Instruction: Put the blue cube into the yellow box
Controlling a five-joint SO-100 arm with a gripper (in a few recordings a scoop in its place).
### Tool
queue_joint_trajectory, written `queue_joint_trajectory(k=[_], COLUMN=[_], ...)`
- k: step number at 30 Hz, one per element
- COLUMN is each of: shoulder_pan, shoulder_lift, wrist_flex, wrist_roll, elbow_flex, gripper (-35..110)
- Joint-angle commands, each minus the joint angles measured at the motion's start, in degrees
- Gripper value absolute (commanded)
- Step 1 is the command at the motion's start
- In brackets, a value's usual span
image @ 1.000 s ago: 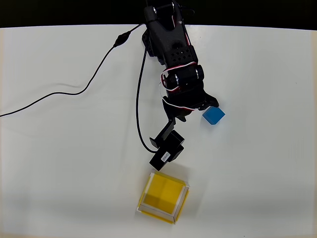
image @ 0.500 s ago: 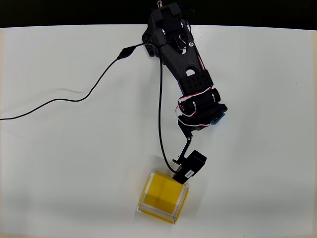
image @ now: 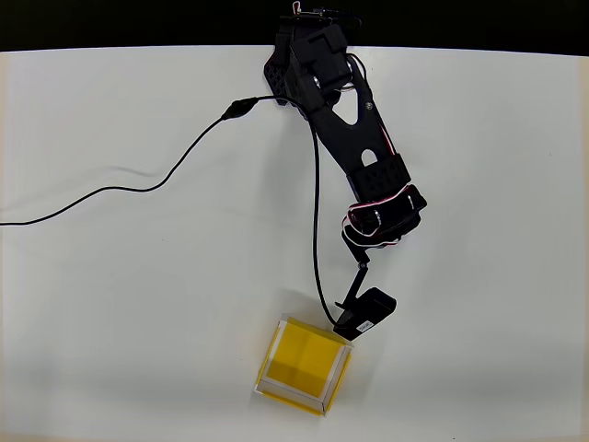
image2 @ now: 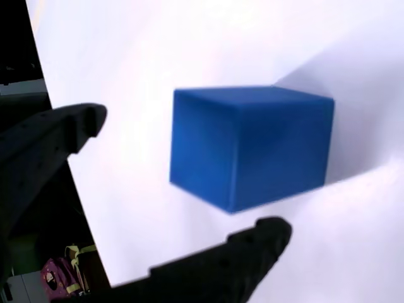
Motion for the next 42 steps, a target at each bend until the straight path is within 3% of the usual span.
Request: queue_joint_trajectory(k=[1, 42], shoulder_pan=[-2.1, -6.1], shoulder_lift=[1.9, -3.6], wrist_flex=[-0.8, -16.1], wrist_roll=[0.1, 6.0], elbow_flex=[-4.6, 10.4], gripper=[50, 46])
